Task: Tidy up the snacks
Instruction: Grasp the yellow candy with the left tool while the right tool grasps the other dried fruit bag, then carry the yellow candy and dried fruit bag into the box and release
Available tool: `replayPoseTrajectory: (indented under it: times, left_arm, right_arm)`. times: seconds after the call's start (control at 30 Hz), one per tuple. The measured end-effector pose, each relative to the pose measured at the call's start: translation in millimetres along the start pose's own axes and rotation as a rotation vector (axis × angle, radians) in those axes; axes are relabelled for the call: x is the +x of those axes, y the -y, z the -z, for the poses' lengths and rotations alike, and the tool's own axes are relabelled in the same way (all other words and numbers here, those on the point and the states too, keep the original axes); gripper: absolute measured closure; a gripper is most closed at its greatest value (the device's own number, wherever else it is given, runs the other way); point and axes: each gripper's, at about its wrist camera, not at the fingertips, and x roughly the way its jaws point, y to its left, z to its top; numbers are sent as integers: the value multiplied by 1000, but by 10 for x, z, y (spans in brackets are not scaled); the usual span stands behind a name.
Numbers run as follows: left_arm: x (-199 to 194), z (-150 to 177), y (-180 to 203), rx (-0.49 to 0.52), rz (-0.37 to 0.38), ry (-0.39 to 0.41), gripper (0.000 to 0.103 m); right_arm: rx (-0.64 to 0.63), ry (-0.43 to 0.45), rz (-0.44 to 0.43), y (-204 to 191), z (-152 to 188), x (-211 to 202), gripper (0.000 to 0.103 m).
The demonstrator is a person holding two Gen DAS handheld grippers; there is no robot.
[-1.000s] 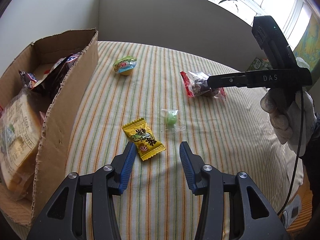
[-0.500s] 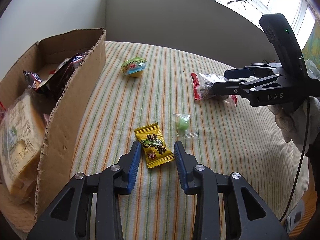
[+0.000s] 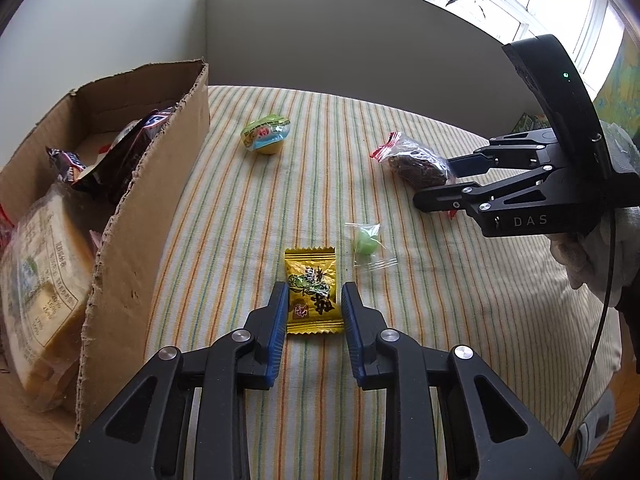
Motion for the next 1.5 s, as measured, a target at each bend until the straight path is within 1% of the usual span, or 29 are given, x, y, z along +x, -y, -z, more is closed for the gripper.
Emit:
replayPoseTrajectory:
  times: [0.13, 0.2, 0.37, 0.5, 0.6, 0.7, 0.8, 1.03, 1.27, 1.5]
  left_arm:
    - [-50, 33, 4, -1, 10, 7, 78]
    - [-90, 35, 3, -11, 19, 16, 78]
    - [-231, 41, 54, -10, 42, 40, 78]
    - [-396, 21, 58, -6, 56, 70, 78]
    - [-534, -22, 19, -9, 59, 97, 78]
    - [-682, -69, -57, -7, 42, 127, 78]
    - [-778, -132, -226, -11, 21, 152, 78]
    - [-1083, -207, -644, -36, -45, 202, 78]
    - [-1204, -88, -1012, -83, -95, 214, 78]
    - [-1253, 41, -1319, -139, -115, 203, 78]
  right_arm:
    - [22, 21, 9, 12, 42, -42, 56]
    - [30, 38, 16, 28, 125, -132, 56]
    - [71, 79, 26, 63, 206, -318, 57]
    - [95, 122, 25, 67, 215, -544, 57]
    - [95, 153, 24, 33, 157, -714, 57]
    - [93, 185, 17, -58, 67, -870, 57]
    - [88, 214, -1, -175, -42, -977, 57]
    - [58, 250, -40, -506, -381, -1049, 57]
    - [15, 260, -76, -896, -735, -950, 57]
    - [-20, 249, -133, -1259, -985, -769, 56]
